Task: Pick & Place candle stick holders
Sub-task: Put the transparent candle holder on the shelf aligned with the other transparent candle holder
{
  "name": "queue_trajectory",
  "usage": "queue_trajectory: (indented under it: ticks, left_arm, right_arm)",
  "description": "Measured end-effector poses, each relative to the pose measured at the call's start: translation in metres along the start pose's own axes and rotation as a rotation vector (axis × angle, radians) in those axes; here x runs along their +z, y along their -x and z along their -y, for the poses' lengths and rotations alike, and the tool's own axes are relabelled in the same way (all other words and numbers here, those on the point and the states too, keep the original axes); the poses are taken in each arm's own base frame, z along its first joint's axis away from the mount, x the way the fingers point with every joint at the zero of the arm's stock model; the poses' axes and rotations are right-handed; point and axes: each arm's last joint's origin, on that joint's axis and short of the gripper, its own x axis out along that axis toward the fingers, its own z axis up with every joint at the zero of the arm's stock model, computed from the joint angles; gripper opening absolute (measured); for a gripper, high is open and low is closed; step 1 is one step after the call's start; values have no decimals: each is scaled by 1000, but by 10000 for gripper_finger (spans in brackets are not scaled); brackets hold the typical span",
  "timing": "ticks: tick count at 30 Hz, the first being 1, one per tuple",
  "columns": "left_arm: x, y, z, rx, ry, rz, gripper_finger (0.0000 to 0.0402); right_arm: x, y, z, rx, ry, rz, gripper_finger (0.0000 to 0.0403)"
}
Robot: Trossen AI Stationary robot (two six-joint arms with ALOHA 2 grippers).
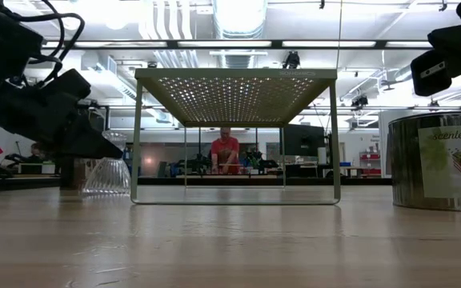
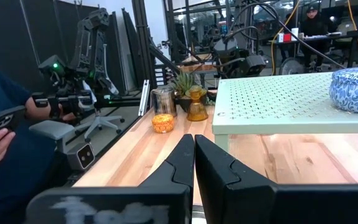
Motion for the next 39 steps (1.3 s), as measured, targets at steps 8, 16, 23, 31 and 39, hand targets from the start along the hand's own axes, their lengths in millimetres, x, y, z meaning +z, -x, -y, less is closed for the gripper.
queue_trajectory:
  ticks: [8, 16, 23, 31, 39]
  left_arm:
    - [7, 3, 0, -15, 0, 41, 131]
    - [19, 9, 0, -35, 8, 111, 131]
    - [33, 15, 1, -38, 37, 170, 131]
    - [58, 21, 4, 90, -120, 107, 128]
    - [107, 38, 10, 191, -113, 154, 128]
  right_arm:
    - [0, 0, 0, 0, 0, 0, 9]
    - [0, 0, 0, 0, 0, 0, 9]
    - [0, 0, 0, 0, 0, 0, 9]
    - [0, 0, 0, 0, 0, 0, 9]
    - [0, 0, 0, 0, 0, 0, 9]
